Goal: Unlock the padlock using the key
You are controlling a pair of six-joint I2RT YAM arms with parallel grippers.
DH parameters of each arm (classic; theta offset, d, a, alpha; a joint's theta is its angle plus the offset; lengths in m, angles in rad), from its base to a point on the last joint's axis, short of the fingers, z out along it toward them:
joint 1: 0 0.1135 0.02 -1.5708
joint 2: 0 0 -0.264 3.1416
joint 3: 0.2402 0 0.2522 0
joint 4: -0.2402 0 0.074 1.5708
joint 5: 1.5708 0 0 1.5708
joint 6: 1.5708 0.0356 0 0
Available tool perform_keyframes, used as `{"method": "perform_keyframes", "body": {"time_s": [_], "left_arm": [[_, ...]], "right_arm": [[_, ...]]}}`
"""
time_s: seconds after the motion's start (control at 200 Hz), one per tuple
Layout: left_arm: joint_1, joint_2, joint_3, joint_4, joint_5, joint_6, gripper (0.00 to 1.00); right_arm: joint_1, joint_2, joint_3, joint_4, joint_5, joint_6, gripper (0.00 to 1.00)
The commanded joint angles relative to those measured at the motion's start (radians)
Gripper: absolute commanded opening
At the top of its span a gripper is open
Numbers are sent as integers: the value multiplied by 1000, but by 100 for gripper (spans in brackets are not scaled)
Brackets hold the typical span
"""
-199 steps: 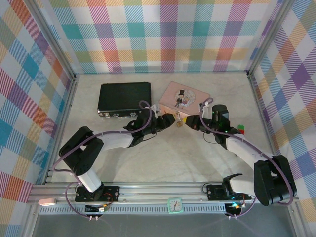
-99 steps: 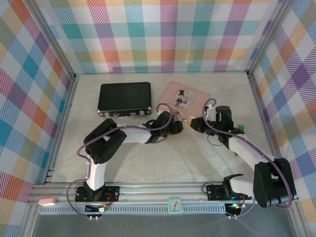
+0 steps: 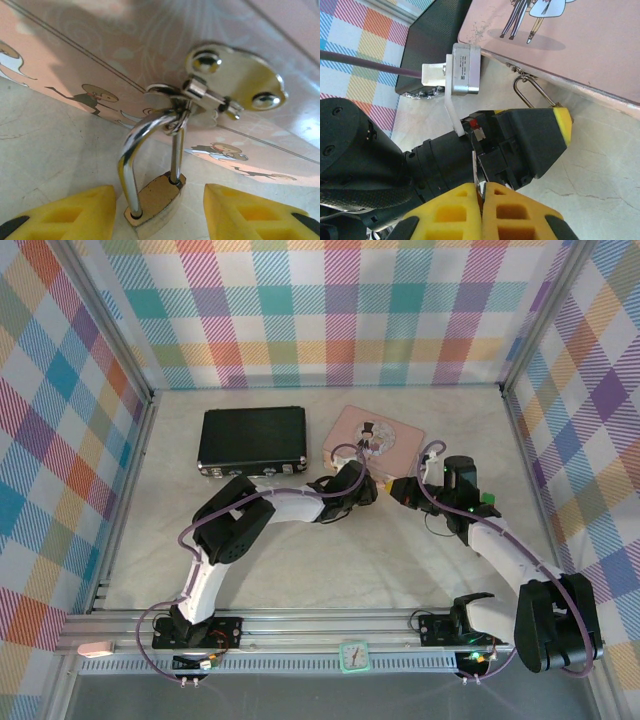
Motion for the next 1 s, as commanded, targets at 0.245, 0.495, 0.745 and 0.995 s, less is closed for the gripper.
{"method": "perform_keyframes", "body": {"time_s": [0.245, 0.495, 0.745, 0.995], "left_arm": [[5, 105, 60, -63, -19, 28, 33], [18, 55, -10, -30, -24, 37, 17], [50, -23, -79, 118, 156, -71, 0], [78, -74, -140, 337, 331, -301, 0]], "right_arm": [[-16, -35, -27, 11, -29, 3, 0], [-22, -36, -27, 15, -32, 10, 0], [-22, 0, -62, 87, -70, 62, 0], [-22, 57, -124, 203, -98, 158, 0]]}}
